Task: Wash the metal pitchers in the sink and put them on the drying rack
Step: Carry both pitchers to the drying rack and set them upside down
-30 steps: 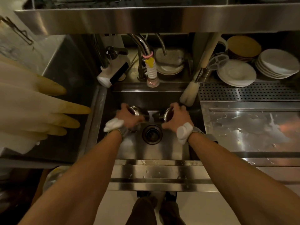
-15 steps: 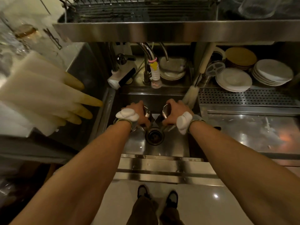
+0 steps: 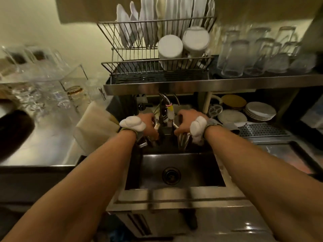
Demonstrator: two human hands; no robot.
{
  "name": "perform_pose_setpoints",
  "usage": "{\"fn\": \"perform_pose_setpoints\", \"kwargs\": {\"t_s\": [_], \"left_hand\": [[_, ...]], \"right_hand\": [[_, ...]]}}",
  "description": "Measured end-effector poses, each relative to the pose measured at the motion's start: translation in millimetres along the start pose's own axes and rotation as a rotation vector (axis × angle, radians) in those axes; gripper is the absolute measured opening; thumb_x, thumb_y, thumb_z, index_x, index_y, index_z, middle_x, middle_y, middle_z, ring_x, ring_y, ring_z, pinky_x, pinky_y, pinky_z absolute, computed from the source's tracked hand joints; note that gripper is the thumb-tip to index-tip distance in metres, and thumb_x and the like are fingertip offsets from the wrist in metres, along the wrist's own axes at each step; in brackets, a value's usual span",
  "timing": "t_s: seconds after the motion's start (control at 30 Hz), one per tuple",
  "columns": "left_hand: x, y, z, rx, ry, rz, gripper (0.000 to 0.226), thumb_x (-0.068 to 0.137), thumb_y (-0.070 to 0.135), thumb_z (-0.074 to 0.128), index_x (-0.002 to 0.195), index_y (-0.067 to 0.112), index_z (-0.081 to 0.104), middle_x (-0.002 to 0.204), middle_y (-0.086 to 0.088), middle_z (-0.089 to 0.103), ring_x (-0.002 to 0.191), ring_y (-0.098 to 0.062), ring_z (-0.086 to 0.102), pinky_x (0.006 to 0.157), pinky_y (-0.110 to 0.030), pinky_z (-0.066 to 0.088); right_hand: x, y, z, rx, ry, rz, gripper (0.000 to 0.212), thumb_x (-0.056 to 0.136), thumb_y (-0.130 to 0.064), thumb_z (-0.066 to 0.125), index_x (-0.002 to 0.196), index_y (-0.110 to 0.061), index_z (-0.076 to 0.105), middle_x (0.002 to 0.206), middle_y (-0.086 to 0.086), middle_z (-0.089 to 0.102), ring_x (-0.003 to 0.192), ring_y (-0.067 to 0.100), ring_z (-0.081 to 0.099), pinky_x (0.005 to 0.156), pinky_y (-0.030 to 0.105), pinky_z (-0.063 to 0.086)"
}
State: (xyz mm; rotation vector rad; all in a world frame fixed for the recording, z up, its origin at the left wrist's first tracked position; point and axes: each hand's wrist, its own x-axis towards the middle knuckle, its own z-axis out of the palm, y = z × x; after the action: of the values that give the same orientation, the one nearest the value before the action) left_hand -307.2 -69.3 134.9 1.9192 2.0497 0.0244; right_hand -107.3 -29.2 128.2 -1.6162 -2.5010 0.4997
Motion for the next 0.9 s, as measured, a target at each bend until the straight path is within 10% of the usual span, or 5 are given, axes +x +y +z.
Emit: {"fn": "perform_pose_setpoints", "kwargs": {"t_s": [0.23,0.5,0.9], "left_hand": [[-30,-2,-74,-0.031,0.172,0.049,0.084,0.036,0.058,0.077,0.112,0.029,0.054,0.094,0.005,0.061,0.077,-0.016,0.057,0.052,-0.022,0.042],[-44,-1,-194,-0.042,0.280,0.092,0.070,0.047,0.048,0.084,0.109,0.023,0.064,0.096,0.004,0.062,0.079,-0.012,0.054,0.057,-0.021,0.042],[-35,-22,-297,0.030,0.574,0.116,0.062,0.062,0.039,0.081,0.116,0.019,0.059,0.106,-0.002,0.064,0.079,-0.018,0.060,0.056,-0.023,0.048]], "right_hand": [[-2,-56,-59,-0.094,0.117,0.015,0.086,0.032,-0.077,0.054,0.106,-0.033,0.055,0.091,-0.010,0.059,0.071,0.015,0.053,0.049,0.020,0.033],[8,-109,-161,-0.147,0.224,-0.103,0.050,0.076,-0.053,0.067,0.104,-0.012,0.059,0.092,0.003,0.061,0.063,0.011,0.047,0.048,0.020,0.027],[45,-164,-245,-0.105,0.455,-0.251,0.055,0.048,-0.072,0.068,0.080,-0.030,0.051,0.076,-0.010,0.055,0.065,0.009,0.051,0.050,0.023,0.034]]}}
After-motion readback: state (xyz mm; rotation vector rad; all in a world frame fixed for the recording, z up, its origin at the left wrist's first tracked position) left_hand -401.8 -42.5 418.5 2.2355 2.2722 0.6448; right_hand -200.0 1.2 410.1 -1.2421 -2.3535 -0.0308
